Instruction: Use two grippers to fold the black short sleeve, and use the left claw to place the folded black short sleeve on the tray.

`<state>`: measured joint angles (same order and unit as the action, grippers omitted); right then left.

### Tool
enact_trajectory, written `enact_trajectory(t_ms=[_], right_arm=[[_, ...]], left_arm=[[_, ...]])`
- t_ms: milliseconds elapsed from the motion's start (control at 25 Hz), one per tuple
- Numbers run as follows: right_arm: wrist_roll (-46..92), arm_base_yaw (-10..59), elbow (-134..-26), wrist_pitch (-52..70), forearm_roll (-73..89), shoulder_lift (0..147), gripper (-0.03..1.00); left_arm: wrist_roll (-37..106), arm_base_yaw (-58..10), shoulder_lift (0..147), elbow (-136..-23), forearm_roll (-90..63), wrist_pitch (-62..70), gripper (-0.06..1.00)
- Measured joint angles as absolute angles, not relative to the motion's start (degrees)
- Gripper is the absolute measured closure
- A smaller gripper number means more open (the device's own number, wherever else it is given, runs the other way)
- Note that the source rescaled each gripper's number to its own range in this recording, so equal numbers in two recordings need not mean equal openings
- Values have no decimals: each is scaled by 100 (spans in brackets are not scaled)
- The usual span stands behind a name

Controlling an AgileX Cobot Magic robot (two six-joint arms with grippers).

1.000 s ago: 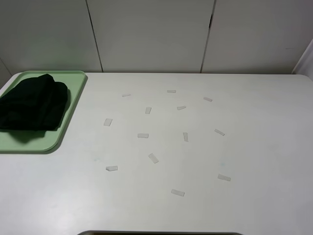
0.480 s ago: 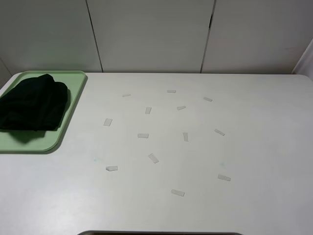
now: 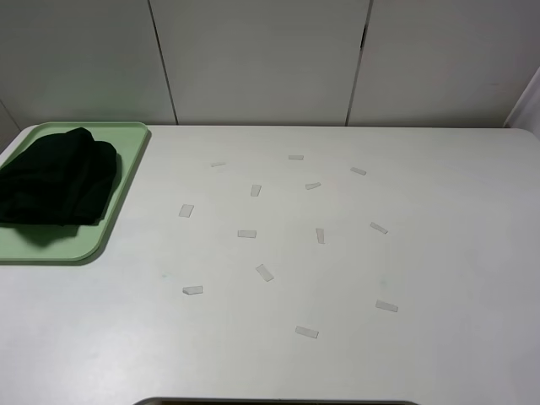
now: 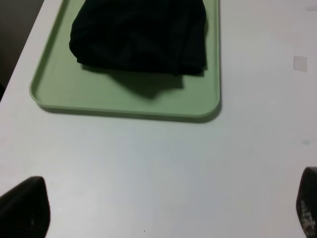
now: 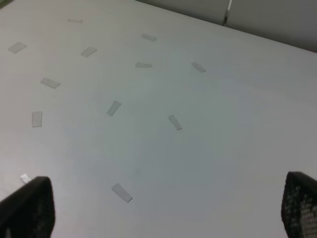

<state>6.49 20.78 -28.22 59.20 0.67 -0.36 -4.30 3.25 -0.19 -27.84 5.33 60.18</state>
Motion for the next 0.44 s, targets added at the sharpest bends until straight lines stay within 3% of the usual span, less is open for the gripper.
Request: enact_trajectory(t_ms=[440], right_arm=[[649, 2078, -2822, 5920, 67, -36, -3]], left_arm=[[-430, 119, -19, -2784, 533, 6018, -6]])
